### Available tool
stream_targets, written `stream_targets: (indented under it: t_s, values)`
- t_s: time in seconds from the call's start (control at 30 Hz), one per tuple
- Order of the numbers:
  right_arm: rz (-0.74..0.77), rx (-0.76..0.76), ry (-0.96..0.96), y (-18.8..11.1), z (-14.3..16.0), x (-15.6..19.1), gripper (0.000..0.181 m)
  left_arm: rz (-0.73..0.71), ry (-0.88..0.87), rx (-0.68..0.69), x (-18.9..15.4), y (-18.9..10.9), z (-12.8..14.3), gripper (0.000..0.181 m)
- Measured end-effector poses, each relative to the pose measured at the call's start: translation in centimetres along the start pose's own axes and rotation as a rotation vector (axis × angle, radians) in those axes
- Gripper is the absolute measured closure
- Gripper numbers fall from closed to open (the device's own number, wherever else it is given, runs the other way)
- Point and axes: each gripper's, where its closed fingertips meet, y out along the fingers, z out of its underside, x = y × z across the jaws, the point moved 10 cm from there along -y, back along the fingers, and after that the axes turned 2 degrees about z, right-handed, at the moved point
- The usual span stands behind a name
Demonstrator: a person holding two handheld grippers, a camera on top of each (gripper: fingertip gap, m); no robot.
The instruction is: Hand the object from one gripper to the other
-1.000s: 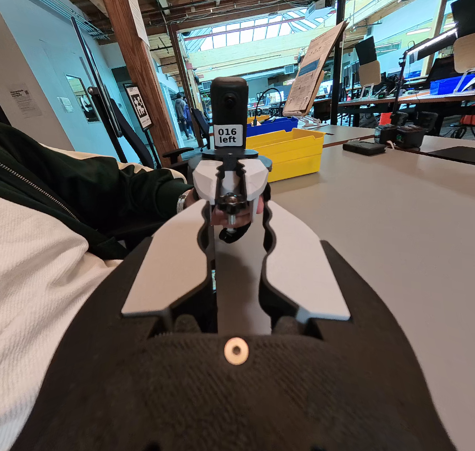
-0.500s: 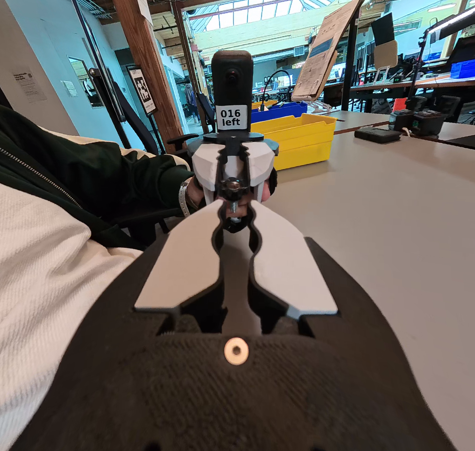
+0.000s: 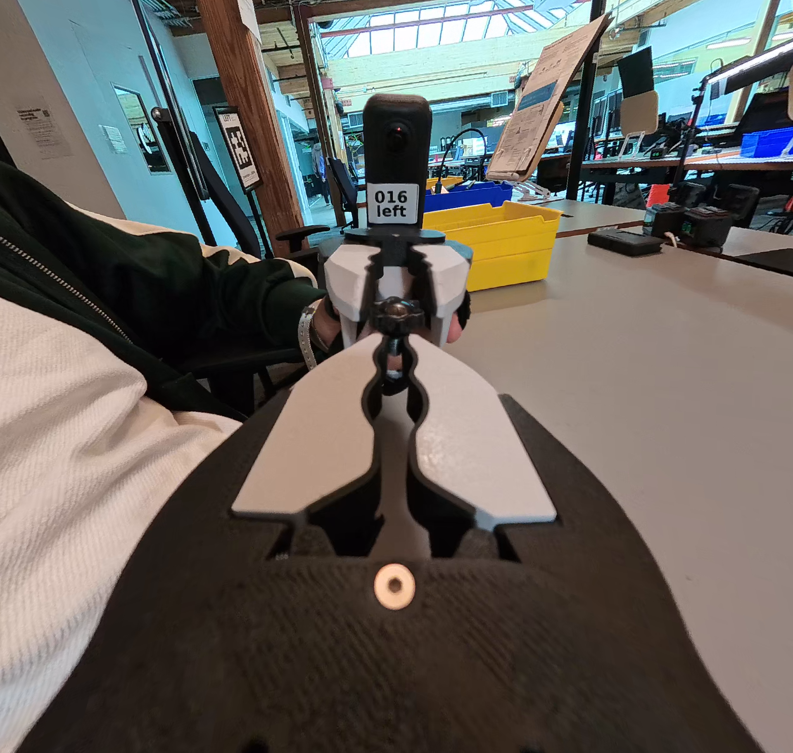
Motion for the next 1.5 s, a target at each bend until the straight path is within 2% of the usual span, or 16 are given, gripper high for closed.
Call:
stream_targets:
  t_s: [0.07,0.23,1.03,1.17,1.23,1.5]
  values:
    - [0.002,-0.002,0.000,0.0,0.0,0.0,0.175,-0.005,-0.002,-0.002,0.0,0.0,0.0,0.151]
    - [-0.001,0.005,0.000,0.0,0.1,0.0,0.175,0.004,-0.020,0.003,0.1,0.2,0.2,0.150]
    - [0.036,0.040,-0.039,0.5,0.3,0.3,0.175,0.001,-0.013,0.035,0.0,0.5,0.6,0.160]
    - [0.018,0.048,-0.014,0.4,0.2,0.1,0.153,0.000,-0.009,0.034,-0.1,0.4,0.5,0.160]
    - [0.032,0.057,-0.047,0.3,0.1,0.0,0.144,-0.001,-0.016,0.028,0.0,0.3,0.4,0.160]
    - [0.118,0.105,-0.397,-0.1,-0.8,1.2,0.135,0.013,-0.084,0.003,0.5,0.0,0.4,0.160]
